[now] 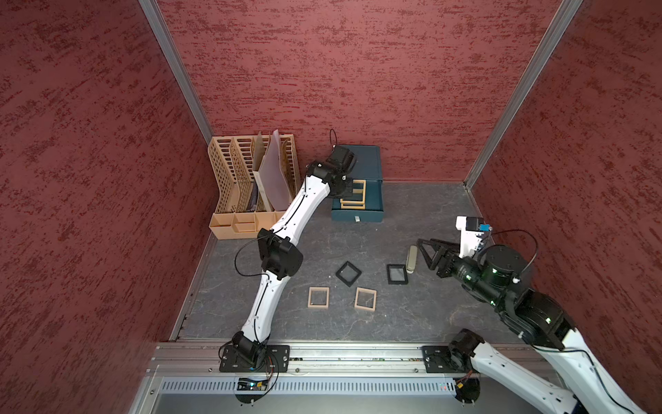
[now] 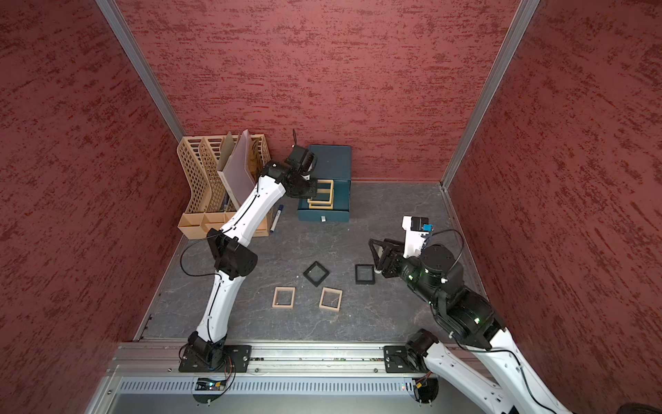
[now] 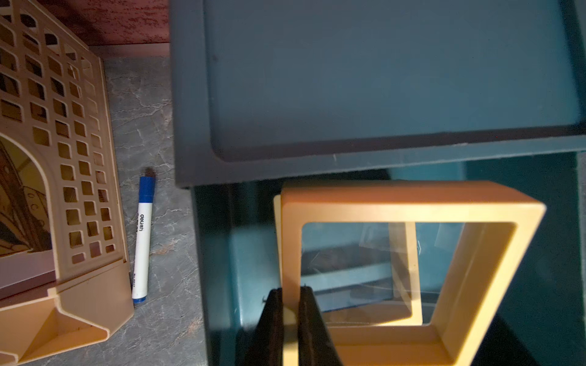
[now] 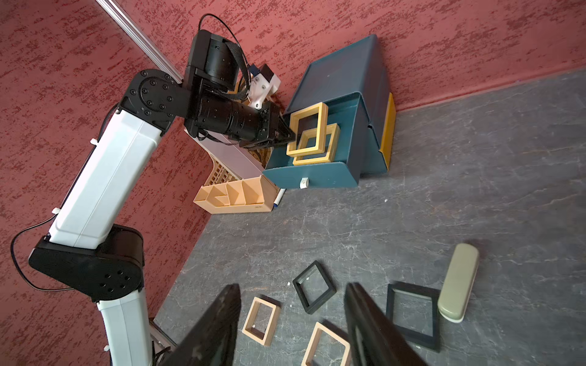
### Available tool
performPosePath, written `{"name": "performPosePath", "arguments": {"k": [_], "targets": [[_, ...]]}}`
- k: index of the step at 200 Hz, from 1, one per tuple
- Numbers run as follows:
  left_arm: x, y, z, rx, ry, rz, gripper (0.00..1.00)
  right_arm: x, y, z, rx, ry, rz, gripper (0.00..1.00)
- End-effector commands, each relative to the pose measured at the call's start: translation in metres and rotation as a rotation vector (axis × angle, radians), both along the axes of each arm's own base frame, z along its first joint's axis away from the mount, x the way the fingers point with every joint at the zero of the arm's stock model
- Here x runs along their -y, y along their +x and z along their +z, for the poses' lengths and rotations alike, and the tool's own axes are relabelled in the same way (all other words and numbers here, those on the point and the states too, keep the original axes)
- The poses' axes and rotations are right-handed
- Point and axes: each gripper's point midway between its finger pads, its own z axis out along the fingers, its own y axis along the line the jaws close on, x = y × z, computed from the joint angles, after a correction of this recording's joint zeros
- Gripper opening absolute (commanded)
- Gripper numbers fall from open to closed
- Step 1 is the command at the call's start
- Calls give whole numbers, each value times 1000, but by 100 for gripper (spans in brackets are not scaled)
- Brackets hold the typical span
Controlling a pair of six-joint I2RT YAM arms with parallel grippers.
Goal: Place the brooch boxes into the drawer by color
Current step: Place the brooch box in the drawer.
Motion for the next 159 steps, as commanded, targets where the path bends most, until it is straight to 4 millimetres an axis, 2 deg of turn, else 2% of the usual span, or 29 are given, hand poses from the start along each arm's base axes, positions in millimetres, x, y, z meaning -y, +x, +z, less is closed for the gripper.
{"name": "performPosePath", "arguments": {"k": [1,17,53,70,102,159], "targets": [[4,4,-6,-6,-9,-7,0,-5,-2,4,9,21,19,58],[3,4,-6,-7,-7,-6,0,-5,-1,3,6,19,18,58],[1,3,-9,-16,5,-3,9,-6,0,3,3,21,21,58],[0,3,-12,-23,8,0,10,-7,1,3,3,24,20,58],[0,4,-8,-14,-6,2,15,-8,1,1,-4,25,26,59],[-1,2,-4,-18,-14,3,16,-9,1,1,-6,33,27,58]]}}
